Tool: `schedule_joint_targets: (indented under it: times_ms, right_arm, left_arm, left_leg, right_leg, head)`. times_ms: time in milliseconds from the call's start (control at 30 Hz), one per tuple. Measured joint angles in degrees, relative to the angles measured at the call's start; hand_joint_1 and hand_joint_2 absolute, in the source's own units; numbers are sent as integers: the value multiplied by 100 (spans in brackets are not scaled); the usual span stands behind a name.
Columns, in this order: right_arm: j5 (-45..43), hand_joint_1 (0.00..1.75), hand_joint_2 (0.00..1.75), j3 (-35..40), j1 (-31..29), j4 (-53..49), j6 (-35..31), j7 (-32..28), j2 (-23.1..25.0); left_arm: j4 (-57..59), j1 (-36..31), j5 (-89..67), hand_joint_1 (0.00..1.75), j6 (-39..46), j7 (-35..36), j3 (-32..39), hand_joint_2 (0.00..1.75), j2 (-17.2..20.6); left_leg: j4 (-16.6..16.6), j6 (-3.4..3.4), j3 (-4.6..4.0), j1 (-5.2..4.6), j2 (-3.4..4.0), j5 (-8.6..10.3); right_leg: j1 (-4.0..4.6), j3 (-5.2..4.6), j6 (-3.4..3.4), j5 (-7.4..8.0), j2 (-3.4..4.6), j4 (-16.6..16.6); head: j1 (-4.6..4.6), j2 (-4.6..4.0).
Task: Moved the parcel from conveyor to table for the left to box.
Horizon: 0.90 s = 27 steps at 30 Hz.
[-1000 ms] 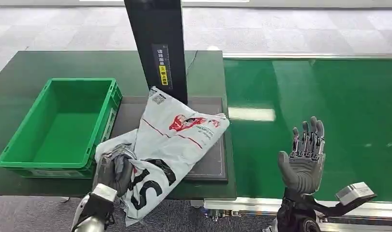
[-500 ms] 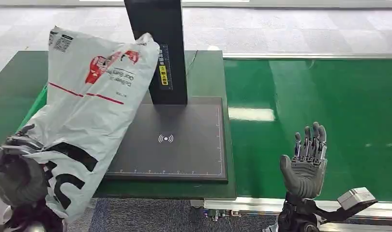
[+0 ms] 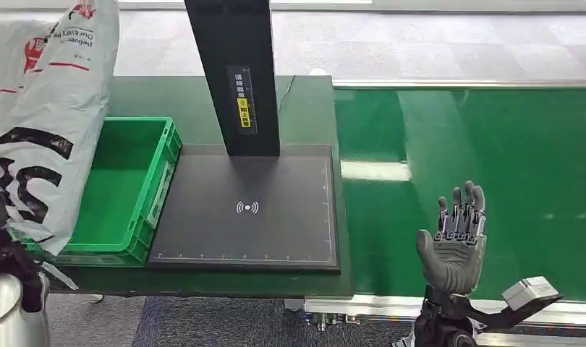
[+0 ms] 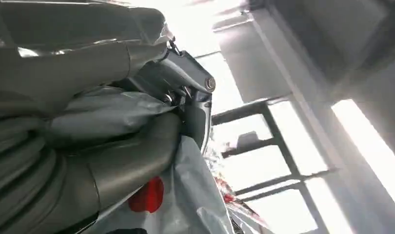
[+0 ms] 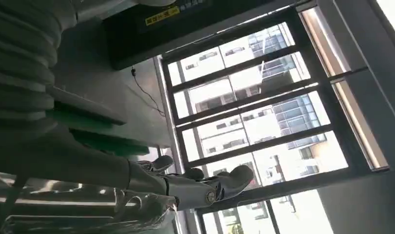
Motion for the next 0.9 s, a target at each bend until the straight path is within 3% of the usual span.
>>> schedule_joint_targets:
  times_ms: [400,900]
  right_arm:
    - [50,0,175,59,-294,203,31,105,24]
    - [57,0,175,70,-241,219,20,192,57]
  left_arm:
    - [2857,-1123,-1308,175,-321,596,223,175,907]
    - [3861,-1238,-1805,175,-310,904,-39,175,994]
  left_leg:
    - [0,0,-4,0,1,0]
    - [0,-1,-11,0,1,-1]
  right_leg:
    - [0,-7,0,0,2,1]
    - [0,-14,0,-1,2,1]
  head:
    - [0,0]
    - [0,0]
